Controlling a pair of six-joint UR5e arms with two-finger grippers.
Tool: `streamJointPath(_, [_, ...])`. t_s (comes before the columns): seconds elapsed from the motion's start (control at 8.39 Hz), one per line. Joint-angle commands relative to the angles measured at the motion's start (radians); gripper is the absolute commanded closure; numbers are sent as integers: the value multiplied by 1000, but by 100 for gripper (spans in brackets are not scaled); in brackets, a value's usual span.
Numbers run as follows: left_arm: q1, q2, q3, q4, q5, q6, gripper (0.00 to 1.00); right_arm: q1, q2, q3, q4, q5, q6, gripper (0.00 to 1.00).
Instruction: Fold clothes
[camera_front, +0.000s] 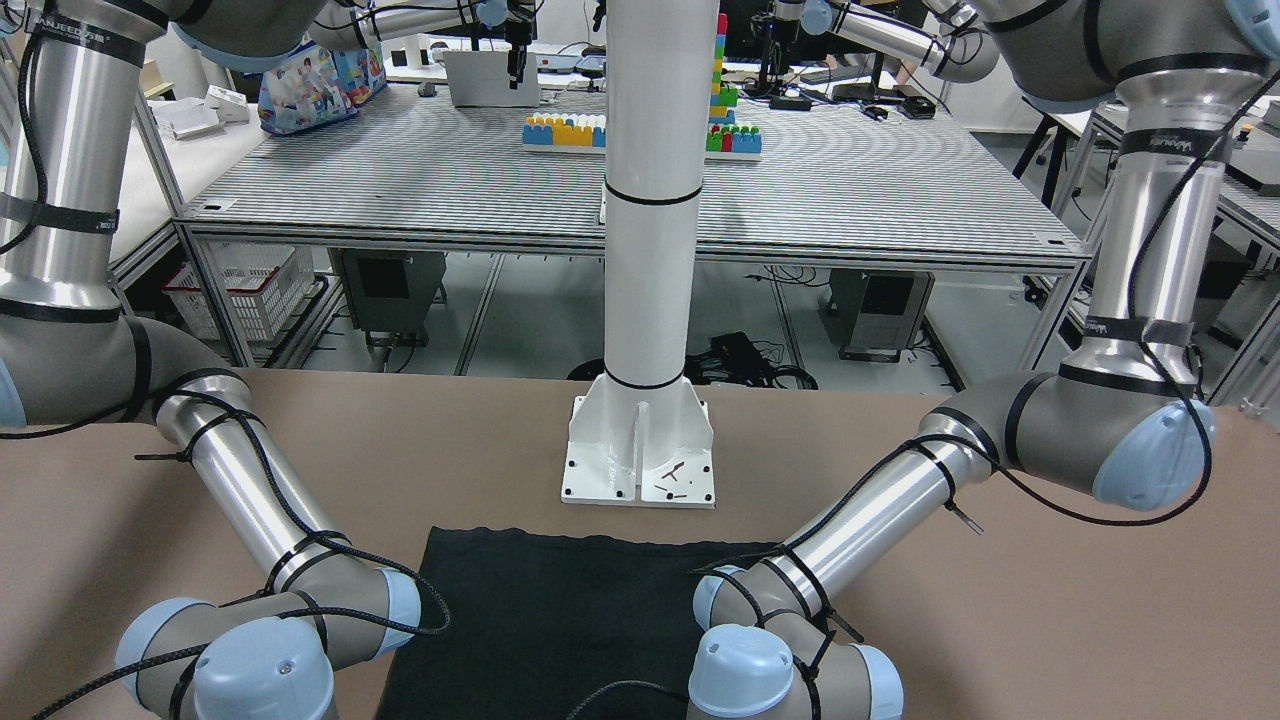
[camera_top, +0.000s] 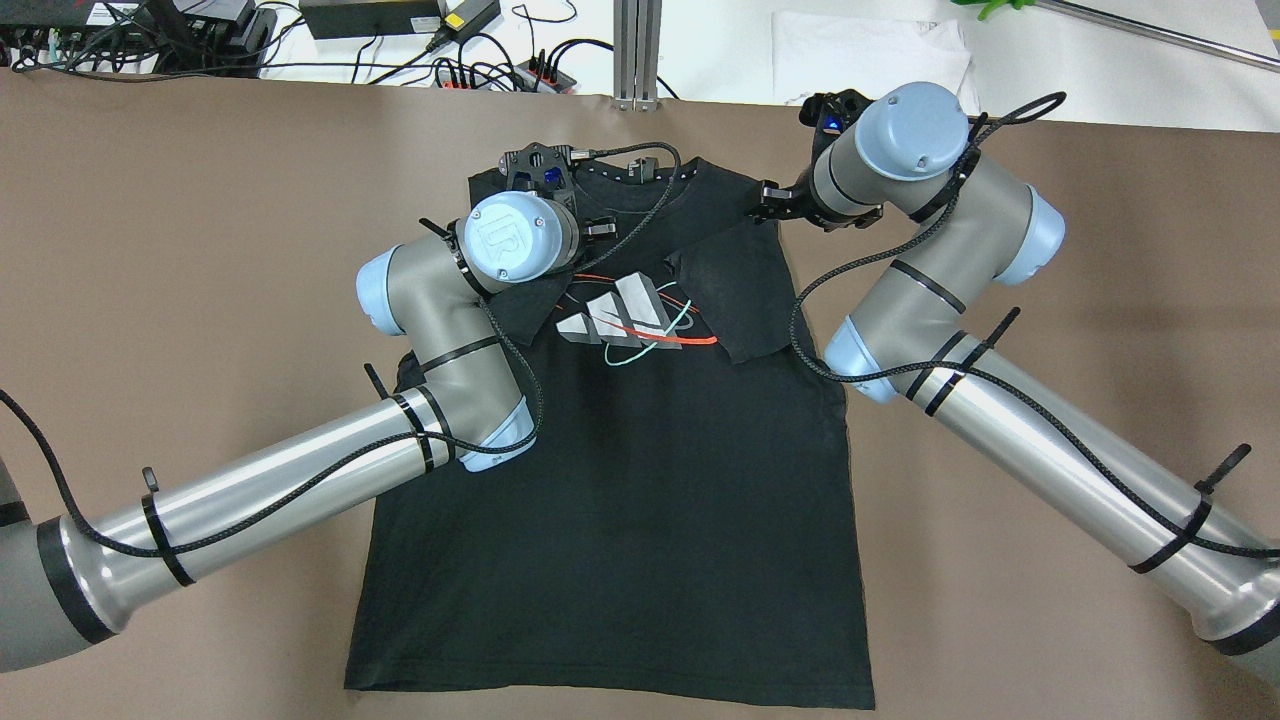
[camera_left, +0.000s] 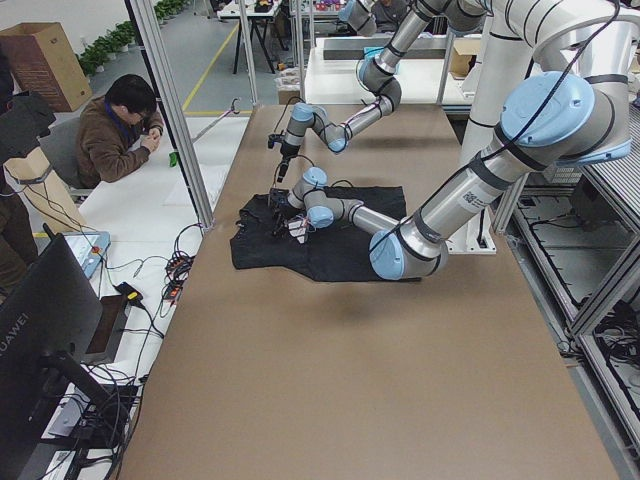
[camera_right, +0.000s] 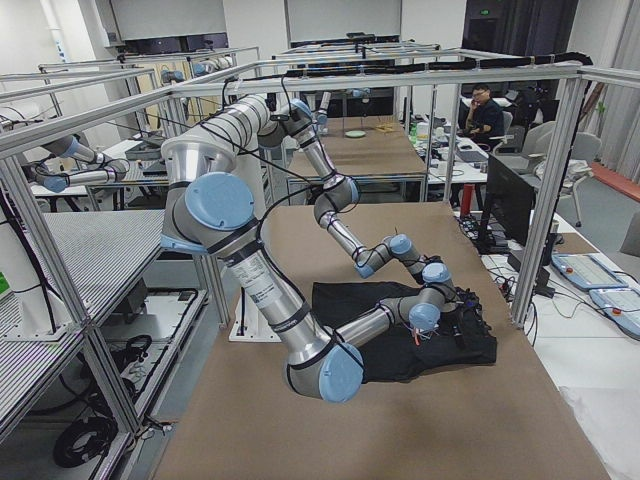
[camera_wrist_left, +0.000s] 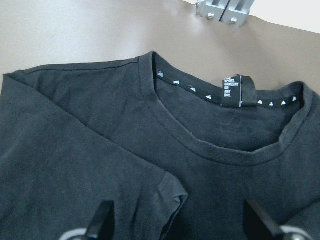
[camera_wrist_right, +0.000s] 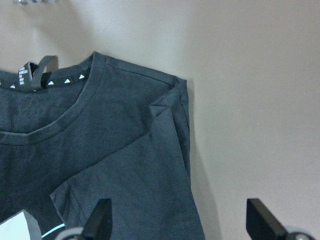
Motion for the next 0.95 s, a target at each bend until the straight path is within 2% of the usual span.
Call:
streamJointPath(0.0, [-5,75,-150,-11,-89,-57,0,2,-46,105,-14,34,10,6])
streamJointPath(0.12, [0,117,-210,-1,-94,-77,0,0,-92,168,-12,79,39,6])
streamJointPath(0.24, [0,186,-278,-7,-138,-77,0,-3,-152,249,-9,117,80,5])
streamJointPath(0.6, [1,477,-605,2,-226,-115,0,-30,-371,539,-12,214,209,6])
streamJointPath(0.83, [1,612,-738,3,-247,-201,0,-36,-483,659,-3,271,227,6])
